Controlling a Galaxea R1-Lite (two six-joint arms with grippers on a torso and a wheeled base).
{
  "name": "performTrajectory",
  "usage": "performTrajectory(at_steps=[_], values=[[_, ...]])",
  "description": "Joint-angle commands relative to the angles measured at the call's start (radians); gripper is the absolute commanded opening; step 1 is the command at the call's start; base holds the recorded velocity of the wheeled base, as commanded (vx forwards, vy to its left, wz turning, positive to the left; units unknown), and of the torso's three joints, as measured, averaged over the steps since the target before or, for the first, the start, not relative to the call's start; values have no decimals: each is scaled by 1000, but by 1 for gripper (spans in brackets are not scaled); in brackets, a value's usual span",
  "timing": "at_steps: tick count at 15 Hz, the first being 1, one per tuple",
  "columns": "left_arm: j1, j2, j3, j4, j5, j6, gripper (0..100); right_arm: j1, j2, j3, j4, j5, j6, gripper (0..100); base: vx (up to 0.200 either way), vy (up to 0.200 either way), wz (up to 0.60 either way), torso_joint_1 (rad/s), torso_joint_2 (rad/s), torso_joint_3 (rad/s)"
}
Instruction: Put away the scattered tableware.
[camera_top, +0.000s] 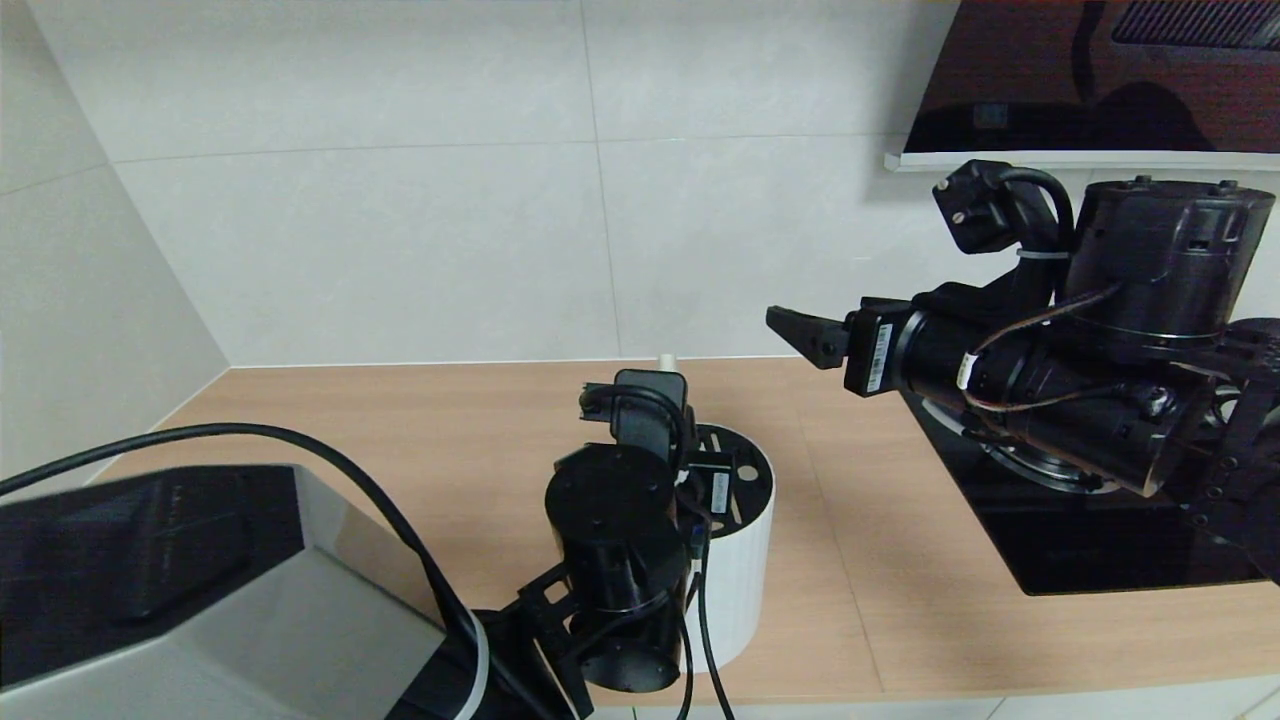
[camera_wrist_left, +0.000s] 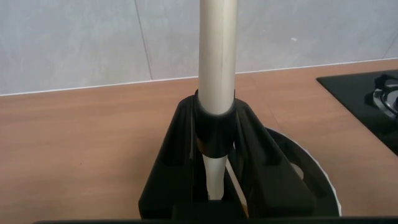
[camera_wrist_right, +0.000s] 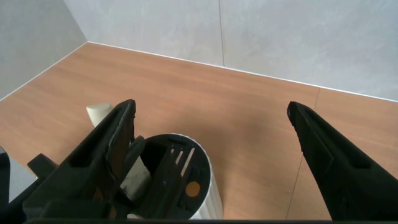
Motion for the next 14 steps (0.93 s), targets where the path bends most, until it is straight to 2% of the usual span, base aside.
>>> performTrajectory(at_steps=[1,2,3,11,14], values=[[0,1,1,0,0,0,0,0,2,1,0,0,0,100,0,0,0,0,0,0],[0,1,1,0,0,0,0,0,2,1,0,0,0,100,0,0,0,0,0,0],[0,1,1,-2,0,0,100,0,2,1,0,0,0,100,0,0,0,0,0,0],[0,-36,23,-3,-9,-1,100,0,3,1,0,0,0,100,0,0,0,0,0,0],[-2,-142,58,0,-38,0,100,0,2,7,1,-2,0,100,0,0,0,0,0,0]])
